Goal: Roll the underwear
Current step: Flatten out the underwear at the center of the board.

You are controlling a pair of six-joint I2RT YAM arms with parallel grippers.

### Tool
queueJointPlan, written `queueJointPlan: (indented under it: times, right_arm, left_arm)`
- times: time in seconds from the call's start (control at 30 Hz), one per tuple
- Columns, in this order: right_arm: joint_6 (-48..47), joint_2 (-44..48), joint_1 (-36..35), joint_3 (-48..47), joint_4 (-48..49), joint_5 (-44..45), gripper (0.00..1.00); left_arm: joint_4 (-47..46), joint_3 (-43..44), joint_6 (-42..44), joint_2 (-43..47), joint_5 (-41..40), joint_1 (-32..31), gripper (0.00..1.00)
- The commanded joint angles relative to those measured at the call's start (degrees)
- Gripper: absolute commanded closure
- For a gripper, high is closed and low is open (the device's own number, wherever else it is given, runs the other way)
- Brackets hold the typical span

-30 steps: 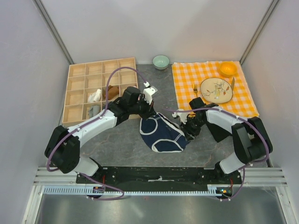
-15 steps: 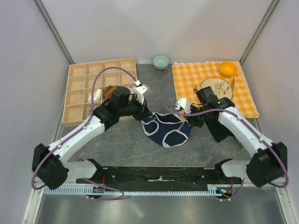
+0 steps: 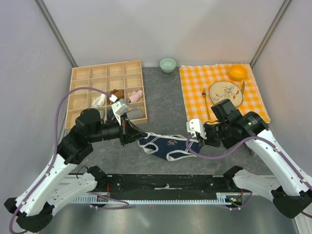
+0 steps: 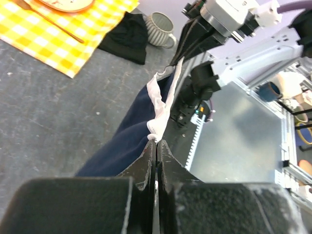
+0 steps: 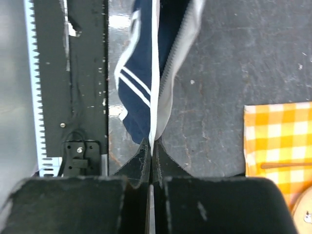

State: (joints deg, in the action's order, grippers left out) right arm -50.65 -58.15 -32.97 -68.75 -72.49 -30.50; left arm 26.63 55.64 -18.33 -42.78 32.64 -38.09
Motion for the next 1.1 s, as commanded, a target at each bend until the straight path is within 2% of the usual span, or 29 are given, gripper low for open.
queueJointPlan:
  times: [0.0,0.1,0.2,0.3,0.4,0.43,0.57,0.67,0.8,0.83,0.87,0.93,0.97,1.0,1.07]
  right_arm:
    - [-2.1,0.5,-0.3,-2.7,-6.5,-6.8,1.00]
    - [-0.8,0.8,-0.3,-1.7,-4.4,-6.7,1.00]
    - [5.7,-0.6,-0.3,2.6,3.6,0.1,1.00]
    - [9.7,-5.8,-0.1,8.4,12.2,9.3,1.00]
    - [12.2,-13.2,1.7,11.3,20.3,12.7,1.00]
    - [12.7,-15.1,2.2,11.4,22.0,13.4,1.00]
    - [15.0,-25.8,5.5,9.6,31.3,20.1,1.00]
    - [15.8,-30.1,7.4,7.5,33.7,22.1,1.00]
    - [16.6,-31.4,8.0,7.1,36.0,23.3,0.99]
    - [16.9,-31.5,8.0,7.2,36.4,23.5,0.96]
    - [17.1,-31.7,7.9,7.4,36.9,23.6,0.90]
    - [17.4,-31.8,8.1,7.4,37.0,23.8,0.89]
    - [17.6,-31.2,8.2,7.3,37.2,24.1,0.85]
    - [17.7,-30.9,8.3,7.1,37.0,24.3,0.81]
    - [17.8,-29.0,9.1,6.7,36.9,24.7,0.65]
  left_arm:
    - [4.9,-1.3,-6.9,3.0,5.3,-0.3,0.98]
    - [5.3,-2.9,-7.2,3.1,5.0,-0.3,0.98]
    - [4.8,-5.9,-5.7,1.4,2.3,-0.2,0.98]
    - [1.2,-9.7,-3.9,-3.6,-3.3,-0.1,0.98]
    - [-5.8,-12.9,-1.7,-11.8,-8.4,1.6,0.98]
    - [-9.3,-13.2,-1.1,-17.4,-9.5,2.3,0.98]
    - [-15.1,-10.4,0.5,-31.2,-11.0,7.0,0.98]
    - [-15.9,-5.7,1.6,-39.1,-13.7,8.5,0.98]
    - [-15.4,-1.2,3.5,-44.6,-16.7,8.7,0.98]
    - [-15.2,0.0,3.7,-45.4,-17.1,8.7,0.96]
    - [-15.1,0.5,3.7,-46.0,-17.7,8.7,0.89]
    - [-14.6,1.6,3.8,-46.4,-18.5,8.7,0.80]
    - [-14.4,1.8,4.2,-46.1,-19.5,8.7,0.71]
    - [-14.3,2.4,4.4,-45.6,-20.0,8.7,0.68]
    - [-13.3,2.9,5.6,-42.5,-22.3,8.7,0.59]
